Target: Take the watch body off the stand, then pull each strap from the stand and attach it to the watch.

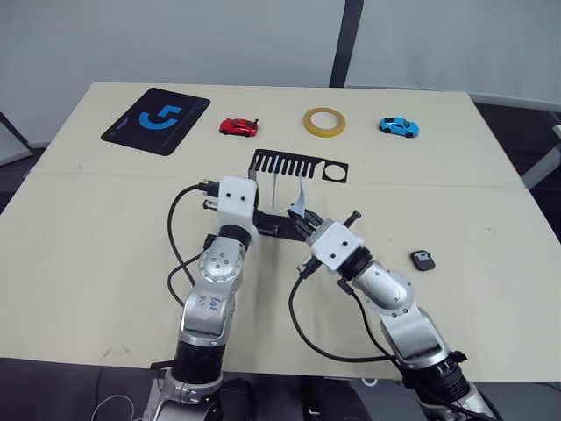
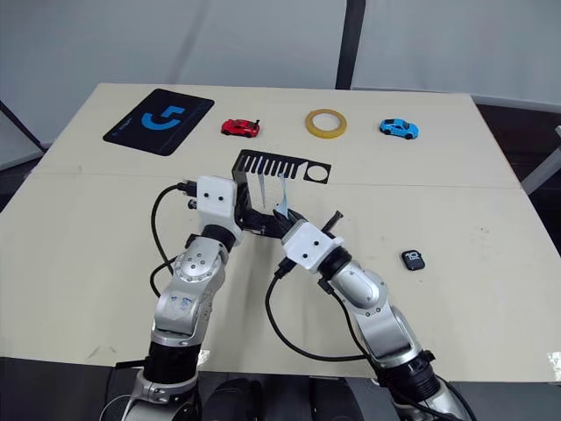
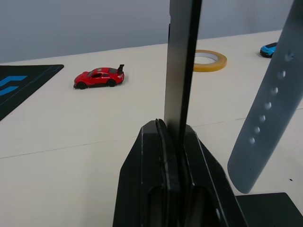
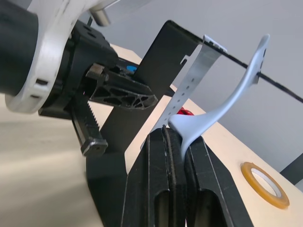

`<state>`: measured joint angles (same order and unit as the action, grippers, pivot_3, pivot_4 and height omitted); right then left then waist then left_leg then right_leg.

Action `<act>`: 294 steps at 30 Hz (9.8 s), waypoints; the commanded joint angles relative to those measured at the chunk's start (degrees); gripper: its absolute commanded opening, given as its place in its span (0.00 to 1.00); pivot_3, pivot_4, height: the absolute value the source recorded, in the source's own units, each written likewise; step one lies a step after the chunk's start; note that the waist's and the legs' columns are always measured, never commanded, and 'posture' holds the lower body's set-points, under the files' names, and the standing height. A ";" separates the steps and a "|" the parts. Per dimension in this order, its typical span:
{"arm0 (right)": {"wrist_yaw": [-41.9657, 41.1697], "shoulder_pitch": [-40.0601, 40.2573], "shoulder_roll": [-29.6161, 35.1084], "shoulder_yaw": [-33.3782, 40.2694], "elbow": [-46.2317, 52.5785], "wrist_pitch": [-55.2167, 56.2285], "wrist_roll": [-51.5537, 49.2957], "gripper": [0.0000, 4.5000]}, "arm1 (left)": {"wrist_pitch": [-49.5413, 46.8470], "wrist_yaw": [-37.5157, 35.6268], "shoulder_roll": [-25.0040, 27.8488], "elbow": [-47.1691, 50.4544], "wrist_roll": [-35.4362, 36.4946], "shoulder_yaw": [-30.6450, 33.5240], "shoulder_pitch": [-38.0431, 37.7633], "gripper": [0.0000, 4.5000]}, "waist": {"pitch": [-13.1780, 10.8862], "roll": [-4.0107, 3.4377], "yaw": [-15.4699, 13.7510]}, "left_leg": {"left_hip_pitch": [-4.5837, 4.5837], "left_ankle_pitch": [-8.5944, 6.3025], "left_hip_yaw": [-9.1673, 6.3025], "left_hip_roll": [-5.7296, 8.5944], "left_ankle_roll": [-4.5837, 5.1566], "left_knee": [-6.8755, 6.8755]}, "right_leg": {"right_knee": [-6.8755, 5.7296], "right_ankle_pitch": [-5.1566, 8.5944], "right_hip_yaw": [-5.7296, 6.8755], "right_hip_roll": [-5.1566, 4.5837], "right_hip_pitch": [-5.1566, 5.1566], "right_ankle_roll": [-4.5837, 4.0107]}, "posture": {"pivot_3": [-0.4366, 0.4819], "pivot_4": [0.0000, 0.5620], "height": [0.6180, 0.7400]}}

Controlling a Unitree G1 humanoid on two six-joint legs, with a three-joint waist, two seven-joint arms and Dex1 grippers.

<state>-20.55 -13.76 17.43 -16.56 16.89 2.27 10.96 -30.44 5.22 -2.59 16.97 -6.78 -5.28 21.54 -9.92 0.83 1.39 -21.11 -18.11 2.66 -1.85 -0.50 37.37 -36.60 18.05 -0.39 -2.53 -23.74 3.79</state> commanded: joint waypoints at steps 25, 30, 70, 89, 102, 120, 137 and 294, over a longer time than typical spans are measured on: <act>-15.24 7.35 7.13 11.80 9.62 -8.89 -29.40 0.00 | -2.79 -6.86 4.98 7.52 1.39 -0.06 -4.95 0.63 | -0.01 0.04 0.04 | 0.04 0.06 -0.01 -0.02 -0.01 -0.02 | -0.10 0.00 -0.02 0.03 0.00 0.00 | 0.48 0.27 1.00; -17.30 8.50 10.38 18.46 12.52 -17.96 -41.39 0.00 | -6.40 -15.27 10.29 14.06 7.77 3.65 -10.07 0.63 | -0.01 0.04 0.09 | 0.04 0.06 -0.01 -0.03 0.02 -0.03 | -0.10 0.00 -0.03 0.00 0.02 -0.01 | 0.48 0.27 1.00; -34.16 7.86 9.71 11.47 10.87 -18.79 -47.68 0.00 | -29.42 -44.44 16.69 0.25 73.01 10.67 2.27 1.00 | -0.02 0.09 0.03 | 0.00 0.11 -0.30 0.03 -0.02 0.32 | -0.16 0.02 0.08 0.01 0.12 -0.03 | 0.48 0.27 1.00; -35.45 8.08 9.51 11.27 10.45 -18.26 -46.41 0.00 | -27.56 -43.96 14.21 -2.02 72.14 7.73 2.98 0.87 | -0.02 0.09 0.05 | -0.01 0.11 -0.31 0.04 -0.03 0.36 | 0.02 0.02 0.08 0.02 0.12 -0.03 | 0.48 0.27 1.00; -35.46 8.30 9.70 11.58 10.24 -18.04 -46.13 0.00 | -27.03 -44.12 13.32 -3.44 71.99 7.27 3.16 0.40 | -0.02 0.09 0.03 | -0.01 0.11 -0.31 0.05 -0.03 0.37 | 0.02 0.02 0.08 0.02 0.12 -0.03 | 0.48 0.27 1.00; -35.81 9.48 13.53 12.13 10.43 -18.93 -44.58 0.25 | -25.70 -44.57 14.12 -1.47 72.23 7.84 2.80 0.00 | -0.02 0.09 -0.04 | -0.01 0.11 -0.31 0.05 -0.02 0.37 | 0.03 0.02 0.08 0.01 0.13 -0.03 | 0.48 0.27 1.00; -32.67 33.97 19.18 50.42 4.27 -6.68 -41.18 0.98 | 0.68 -57.82 30.75 5.35 51.44 10.60 -4.21 0.00 | -0.02 0.09 -0.91 | 0.06 0.09 -0.26 0.06 0.02 0.27 | 0.20 0.03 0.02 0.03 0.25 -0.05 | 0.48 0.27 1.00; -16.46 14.10 17.67 31.46 -15.17 -24.65 -29.70 0.97 | 0.03 -54.55 32.80 9.37 49.34 6.52 -0.59 0.00 | 0.00 0.06 -0.92 | 0.81 0.01 -0.15 -0.06 0.03 -0.30 | 0.69 0.08 -0.05 0.08 0.97 -0.08 | 0.48 0.27 1.00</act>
<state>-36.80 -0.45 34.24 15.81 2.62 -22.31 -20.06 -30.62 -49.49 30.09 24.37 41.31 0.11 20.22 -9.92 0.89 0.47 -20.30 -18.10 2.51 -1.91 -0.47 37.07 -35.91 18.13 -0.44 -2.46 -22.77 3.71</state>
